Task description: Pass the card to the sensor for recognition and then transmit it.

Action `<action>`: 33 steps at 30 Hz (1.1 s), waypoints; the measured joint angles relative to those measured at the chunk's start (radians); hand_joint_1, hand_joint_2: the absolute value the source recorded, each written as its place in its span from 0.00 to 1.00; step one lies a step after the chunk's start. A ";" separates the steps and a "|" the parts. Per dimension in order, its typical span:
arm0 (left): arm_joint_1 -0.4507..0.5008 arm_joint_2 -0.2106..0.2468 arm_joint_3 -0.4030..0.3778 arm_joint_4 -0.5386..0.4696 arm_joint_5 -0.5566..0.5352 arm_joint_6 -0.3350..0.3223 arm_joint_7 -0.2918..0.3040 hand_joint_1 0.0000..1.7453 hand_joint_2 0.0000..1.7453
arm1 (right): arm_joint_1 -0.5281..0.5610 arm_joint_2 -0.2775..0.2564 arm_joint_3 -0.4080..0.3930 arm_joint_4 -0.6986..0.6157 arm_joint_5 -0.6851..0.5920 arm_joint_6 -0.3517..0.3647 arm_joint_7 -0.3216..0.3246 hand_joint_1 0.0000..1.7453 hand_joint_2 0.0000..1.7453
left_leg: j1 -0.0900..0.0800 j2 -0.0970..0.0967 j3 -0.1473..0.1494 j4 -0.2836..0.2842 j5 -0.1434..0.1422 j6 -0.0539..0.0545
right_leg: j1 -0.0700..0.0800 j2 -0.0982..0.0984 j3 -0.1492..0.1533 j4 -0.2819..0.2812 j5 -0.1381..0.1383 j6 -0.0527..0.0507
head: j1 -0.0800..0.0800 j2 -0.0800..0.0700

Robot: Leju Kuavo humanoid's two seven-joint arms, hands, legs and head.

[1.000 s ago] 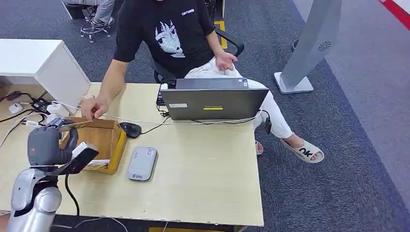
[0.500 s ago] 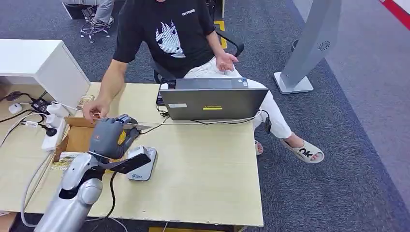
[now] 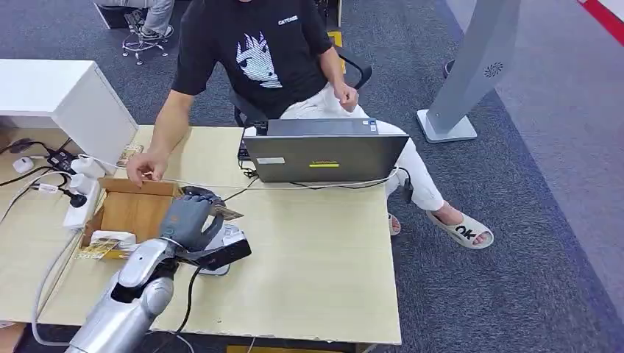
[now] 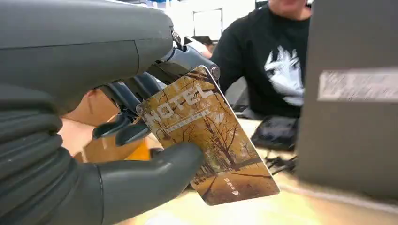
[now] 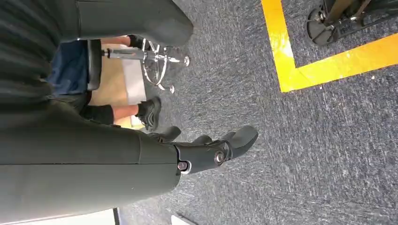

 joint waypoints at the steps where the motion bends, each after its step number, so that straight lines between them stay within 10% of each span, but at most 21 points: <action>1: -0.001 0.003 -0.002 0.010 -0.017 -0.003 0.020 1.00 1.00 | 0.000 0.000 -0.002 0.000 0.001 -0.001 0.000 0.00 1.00 | 0.000 0.000 0.000 0.000 0.000 0.000 | 0.000 0.000 0.000 0.000 0.000 0.000 | 0.000 0.000; 33: -0.041 0.010 -0.021 0.185 -0.148 -0.003 0.123 1.00 1.00 | 0.000 0.009 -0.041 0.000 0.042 -0.002 0.011 0.00 1.00 | 0.000 0.000 0.001 0.000 0.000 0.000 | 0.000 0.000 0.001 0.000 0.000 0.000 | 0.000 0.000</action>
